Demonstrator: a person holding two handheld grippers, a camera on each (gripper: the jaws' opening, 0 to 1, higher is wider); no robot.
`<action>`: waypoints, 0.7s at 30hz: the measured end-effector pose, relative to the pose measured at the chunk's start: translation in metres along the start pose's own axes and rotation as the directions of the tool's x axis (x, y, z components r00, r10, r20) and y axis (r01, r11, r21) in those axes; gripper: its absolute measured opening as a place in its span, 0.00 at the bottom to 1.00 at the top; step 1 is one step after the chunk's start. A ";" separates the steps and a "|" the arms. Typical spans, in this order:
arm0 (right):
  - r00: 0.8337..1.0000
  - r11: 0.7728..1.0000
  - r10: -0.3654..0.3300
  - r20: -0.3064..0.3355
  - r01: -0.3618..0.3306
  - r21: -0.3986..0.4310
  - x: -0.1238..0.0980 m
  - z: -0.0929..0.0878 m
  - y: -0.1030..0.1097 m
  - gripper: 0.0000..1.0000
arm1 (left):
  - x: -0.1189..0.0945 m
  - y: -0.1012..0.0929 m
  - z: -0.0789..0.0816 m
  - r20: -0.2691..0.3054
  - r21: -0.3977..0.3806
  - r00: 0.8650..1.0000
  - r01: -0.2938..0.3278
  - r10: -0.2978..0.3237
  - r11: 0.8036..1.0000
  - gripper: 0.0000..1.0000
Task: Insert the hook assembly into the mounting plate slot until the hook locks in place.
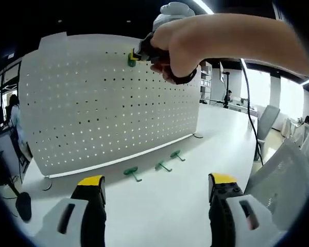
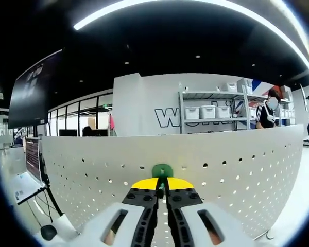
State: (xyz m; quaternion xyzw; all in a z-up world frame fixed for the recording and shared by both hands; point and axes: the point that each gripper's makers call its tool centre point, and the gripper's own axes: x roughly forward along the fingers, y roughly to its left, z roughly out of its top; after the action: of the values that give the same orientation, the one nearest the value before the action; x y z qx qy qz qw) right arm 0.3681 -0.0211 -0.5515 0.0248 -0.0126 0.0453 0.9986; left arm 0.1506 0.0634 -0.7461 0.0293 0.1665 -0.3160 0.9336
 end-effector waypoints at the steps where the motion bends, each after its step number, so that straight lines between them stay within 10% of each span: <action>1: 1.000 1.000 -0.001 0.000 0.001 0.003 0.000 0.000 0.000 0.02 | 0.000 0.000 0.000 0.000 -0.001 1.000 0.001 -0.001 1.000 0.84; 21: 0.993 0.993 0.118 -0.024 -0.119 -0.026 -0.013 0.000 0.011 0.24 | 0.001 -0.002 -0.004 -0.021 0.001 1.000 0.007 -0.007 1.000 0.84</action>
State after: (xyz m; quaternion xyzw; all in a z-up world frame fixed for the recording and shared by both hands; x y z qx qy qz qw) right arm 0.3544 -0.0117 -0.5515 0.0099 -0.0036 0.1047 0.9945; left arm 0.1489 0.0617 -0.7498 0.0327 0.1763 -0.3192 0.9306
